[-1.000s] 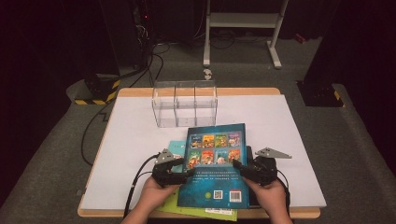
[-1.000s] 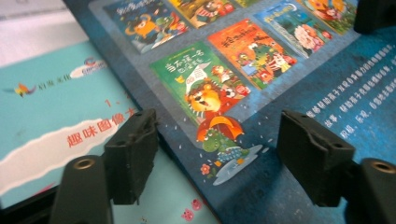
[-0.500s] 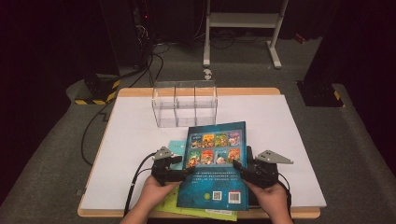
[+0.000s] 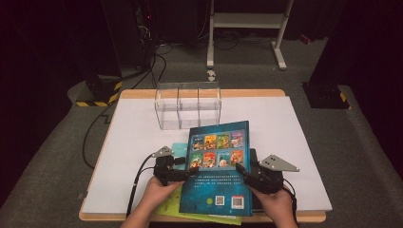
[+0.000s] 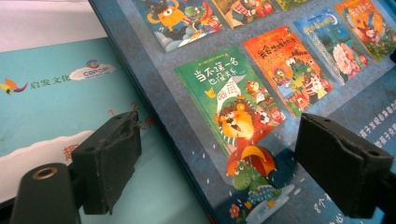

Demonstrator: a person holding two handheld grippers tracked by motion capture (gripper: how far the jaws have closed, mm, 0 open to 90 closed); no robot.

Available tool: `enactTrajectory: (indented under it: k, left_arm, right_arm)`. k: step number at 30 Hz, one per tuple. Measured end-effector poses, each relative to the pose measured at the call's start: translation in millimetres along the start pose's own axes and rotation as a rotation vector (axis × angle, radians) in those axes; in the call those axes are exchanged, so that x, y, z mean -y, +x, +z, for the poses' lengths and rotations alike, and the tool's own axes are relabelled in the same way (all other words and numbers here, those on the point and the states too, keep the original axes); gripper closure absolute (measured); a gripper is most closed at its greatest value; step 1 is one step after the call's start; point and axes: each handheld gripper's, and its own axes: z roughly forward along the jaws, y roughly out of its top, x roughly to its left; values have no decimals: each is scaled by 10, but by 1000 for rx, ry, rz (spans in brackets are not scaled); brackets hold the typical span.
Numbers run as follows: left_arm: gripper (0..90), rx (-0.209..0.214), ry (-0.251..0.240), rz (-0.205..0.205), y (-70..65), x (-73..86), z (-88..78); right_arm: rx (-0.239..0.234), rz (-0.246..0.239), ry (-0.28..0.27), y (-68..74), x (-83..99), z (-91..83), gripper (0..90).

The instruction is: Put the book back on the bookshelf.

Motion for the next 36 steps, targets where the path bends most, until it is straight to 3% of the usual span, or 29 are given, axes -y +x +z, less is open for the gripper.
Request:
enactTrajectory:
  k: [4, 11, 20, 24, 25, 28, 32, 36]
  left_arm:
    - [141, 29, -13, -29, 17, -13, 20]
    - [146, 43, -24, -38, -8, -12, 35]
    - [192, 24, -33, -28, -62, -38, -33]
    - [247, -5, -64, -2, -105, -56, -105]
    - [279, -27, -100, 22, -137, -83, -168]
    - [333, -50, -119, 59, -181, -148, -238]
    - [352, -64, -141, 84, -197, -195, -289]
    - [375, -86, -192, 94, -189, -243, -359]
  right_arm:
    - [0, -17, -17, 17, -6, -17, 492]
    - [-5, -9, -19, 21, -21, -17, 490]
    - [-20, 18, -15, 13, -41, -20, 486]
    - [-26, 26, -17, 4, -55, -19, 482]
    - [-28, 28, -22, -1, -65, -22, 481]
    - [-25, 36, -26, -16, -99, -25, 479]
    - [-13, -4, -56, 18, -171, -36, 478]
    - [2, -32, -69, 57, -258, -11, 477]
